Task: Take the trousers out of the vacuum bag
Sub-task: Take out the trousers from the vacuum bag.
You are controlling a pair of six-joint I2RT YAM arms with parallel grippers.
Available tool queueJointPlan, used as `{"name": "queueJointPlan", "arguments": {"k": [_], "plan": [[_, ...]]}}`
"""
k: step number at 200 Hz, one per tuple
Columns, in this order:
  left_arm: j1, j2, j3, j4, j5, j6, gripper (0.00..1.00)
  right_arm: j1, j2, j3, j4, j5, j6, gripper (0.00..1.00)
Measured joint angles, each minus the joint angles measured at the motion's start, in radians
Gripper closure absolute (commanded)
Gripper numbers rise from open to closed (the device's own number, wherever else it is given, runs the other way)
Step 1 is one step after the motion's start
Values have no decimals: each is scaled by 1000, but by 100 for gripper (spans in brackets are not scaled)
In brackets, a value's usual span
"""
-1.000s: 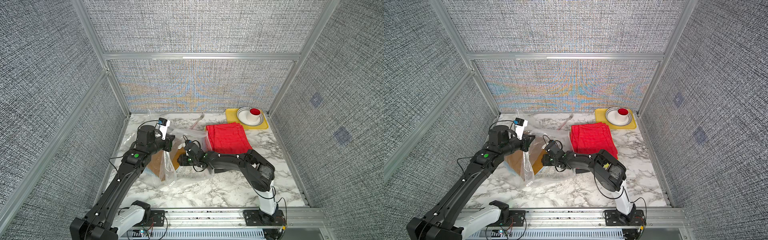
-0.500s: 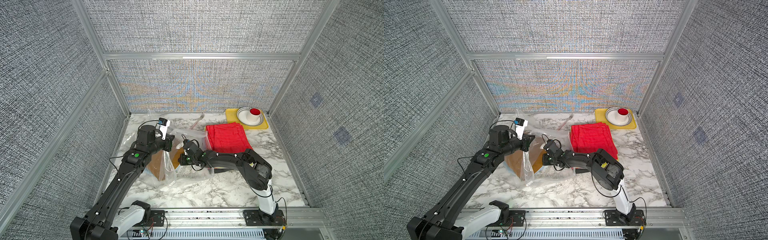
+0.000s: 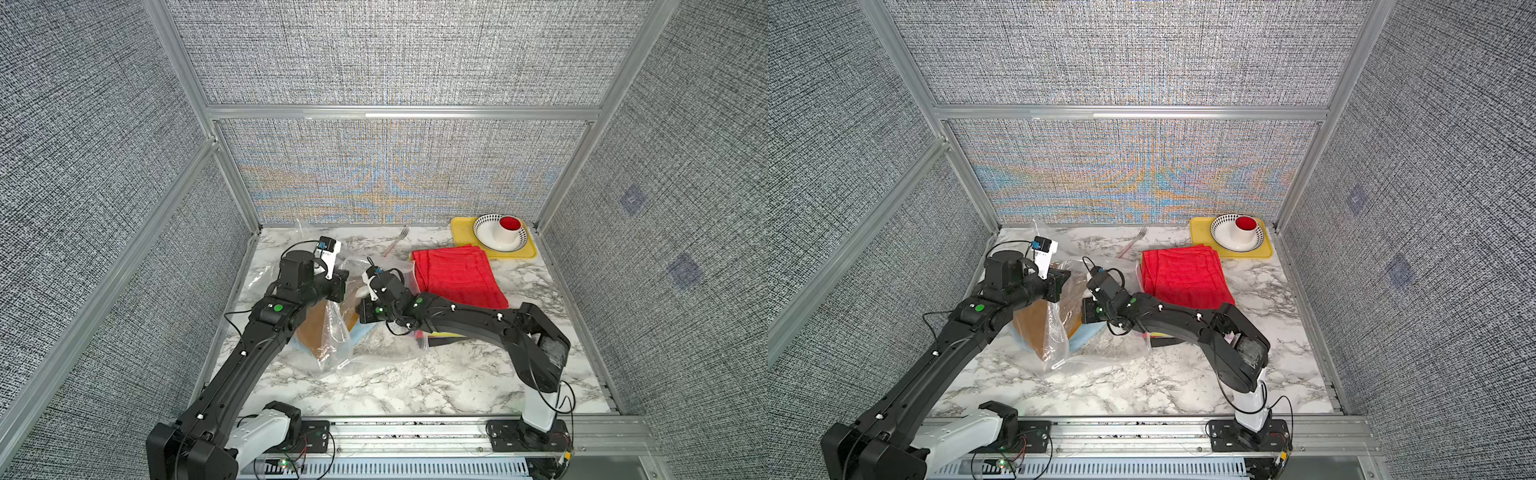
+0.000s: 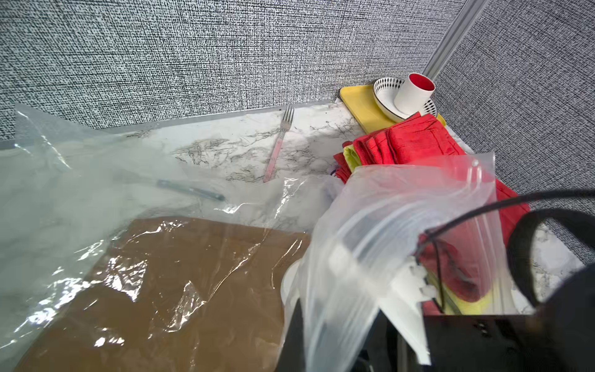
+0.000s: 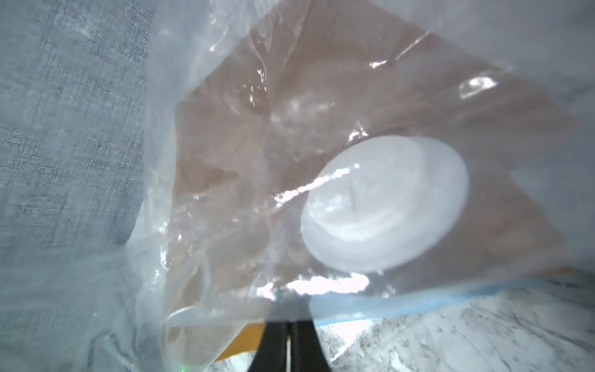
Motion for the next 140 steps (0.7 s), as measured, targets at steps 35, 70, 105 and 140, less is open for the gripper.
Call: {"name": "queueJointPlan", "arguments": {"k": [35,70,105,140], "plan": [[0,16,31,-1,-41,18,100,10,-69,1,-74,31,-34,100],[-1,40,68,-1,-74,35,100,52,-127,45,-175,87,-72,100],[0,41,73,-2,-115,45,100,103,-201,77,-276,167,-101,100],[-1,0,49,-4,-146,48,100,109,-280,18,-338,254,-106,100]]}}
